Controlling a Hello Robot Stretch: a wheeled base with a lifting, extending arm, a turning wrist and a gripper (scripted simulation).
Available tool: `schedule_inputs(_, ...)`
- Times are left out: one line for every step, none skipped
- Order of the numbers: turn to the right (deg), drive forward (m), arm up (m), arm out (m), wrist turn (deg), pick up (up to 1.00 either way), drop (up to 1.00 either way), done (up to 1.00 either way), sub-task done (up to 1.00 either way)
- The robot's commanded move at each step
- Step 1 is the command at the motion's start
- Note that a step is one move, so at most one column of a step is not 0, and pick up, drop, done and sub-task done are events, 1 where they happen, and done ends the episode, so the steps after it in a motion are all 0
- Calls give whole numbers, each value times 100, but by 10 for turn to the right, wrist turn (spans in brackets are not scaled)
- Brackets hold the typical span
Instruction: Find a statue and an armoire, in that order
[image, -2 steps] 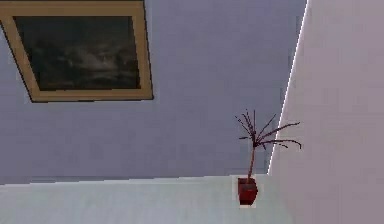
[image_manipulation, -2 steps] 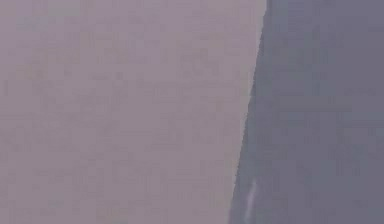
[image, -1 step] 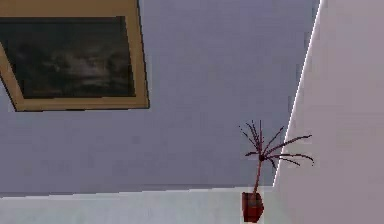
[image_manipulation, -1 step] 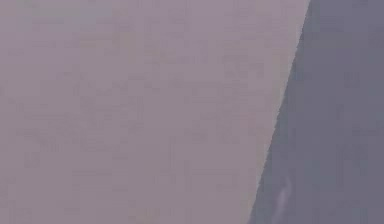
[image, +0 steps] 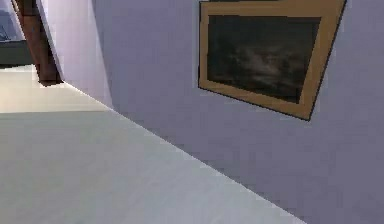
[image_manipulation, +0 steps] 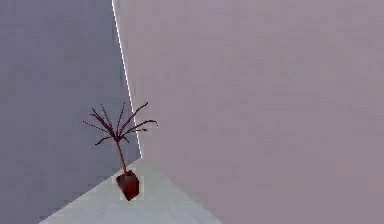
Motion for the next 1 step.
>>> schedule_inputs(-360,0,0,0,0,0,0,0,0)
